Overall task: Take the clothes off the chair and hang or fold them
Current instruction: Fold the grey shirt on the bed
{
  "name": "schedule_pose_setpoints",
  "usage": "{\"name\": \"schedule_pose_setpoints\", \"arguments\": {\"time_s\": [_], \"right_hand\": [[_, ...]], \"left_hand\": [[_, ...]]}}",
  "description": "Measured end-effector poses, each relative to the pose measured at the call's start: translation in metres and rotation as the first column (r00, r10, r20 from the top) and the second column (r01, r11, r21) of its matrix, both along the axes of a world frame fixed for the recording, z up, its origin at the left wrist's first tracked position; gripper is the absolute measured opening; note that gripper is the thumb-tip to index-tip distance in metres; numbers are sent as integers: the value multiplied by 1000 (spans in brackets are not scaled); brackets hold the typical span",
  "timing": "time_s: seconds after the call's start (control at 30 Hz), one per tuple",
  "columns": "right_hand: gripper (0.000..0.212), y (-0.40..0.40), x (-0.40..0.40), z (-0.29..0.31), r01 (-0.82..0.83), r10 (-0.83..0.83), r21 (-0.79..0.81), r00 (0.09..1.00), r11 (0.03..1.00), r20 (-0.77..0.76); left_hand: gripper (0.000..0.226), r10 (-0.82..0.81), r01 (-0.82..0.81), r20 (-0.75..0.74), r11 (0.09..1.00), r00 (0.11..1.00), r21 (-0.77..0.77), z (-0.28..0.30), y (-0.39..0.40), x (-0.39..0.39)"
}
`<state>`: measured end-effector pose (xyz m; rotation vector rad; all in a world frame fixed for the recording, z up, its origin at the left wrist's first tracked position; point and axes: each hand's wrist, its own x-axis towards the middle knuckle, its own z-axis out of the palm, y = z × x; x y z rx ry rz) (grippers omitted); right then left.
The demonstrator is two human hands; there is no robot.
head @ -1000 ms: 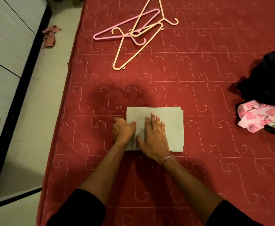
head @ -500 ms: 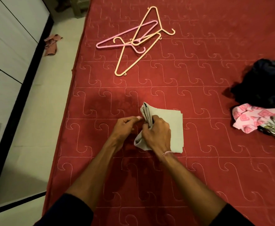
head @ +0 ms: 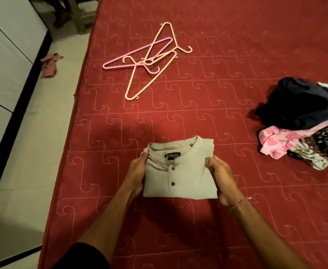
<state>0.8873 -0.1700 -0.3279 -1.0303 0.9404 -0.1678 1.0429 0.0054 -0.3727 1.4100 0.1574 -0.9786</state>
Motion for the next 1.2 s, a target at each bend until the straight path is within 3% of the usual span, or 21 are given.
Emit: {"name": "schedule_pose_setpoints", "arguments": {"time_s": [0.13, 0.2, 0.3, 0.33, 0.4, 0.5, 0.63, 0.77, 0.97, 1.07, 1.2], "right_hand": [[16, -14, -25, -49, -111, 46, -203, 953, 973, -299], [10, -15, -28, -63, -206, 43, -387, 920, 899, -390], [35, -12, -26, -71, -414, -23, -639, 828, 648, -561], [40, -12, -25, -72, -424, -51, -668, 821, 612, -569], [33, -14, -21, -72, -340, -92, -683, 854, 646, -512], [7, -20, -16, -76, -146, -164, -655, 907, 741, -388], [7, -24, -13, -75, 75, -215, -487, 947, 870, -237], [6, -31, -11, -75, 194, -267, -399, 954, 896, -136], [13, -34, -8, -93, 84, -277, -533, 915, 842, -293], [23, -32, -7, -91, -25, -291, -650, 881, 760, -374], [35, -21, -10, -83, -218, -229, -666, 825, 714, -516]], "left_hand": [[31, -93, -1, 273, 945, 958, 326, -17, -3, -14], [23, -154, -55, 426, 897, 892, 439, -24, -1, -19], [10, -132, -185, 584, 873, 801, 451, -28, 7, -19], [7, -131, -196, 610, 877, 781, 439, -28, 9, -17], [7, -152, -183, 639, 886, 754, 426, -25, 11, -11], [7, -141, -129, 556, 899, 819, 418, -26, 7, 1], [10, -95, -82, 402, 912, 911, 401, -33, 1, 14], [8, 35, -143, 365, 951, 930, 273, -32, -5, 19], [10, 62, -176, 331, 929, 942, 325, -35, -20, 17], [12, 55, -193, 361, 913, 931, 360, -36, -25, 17], [15, 120, -229, 287, 894, 950, 384, -34, -31, 19]]}}
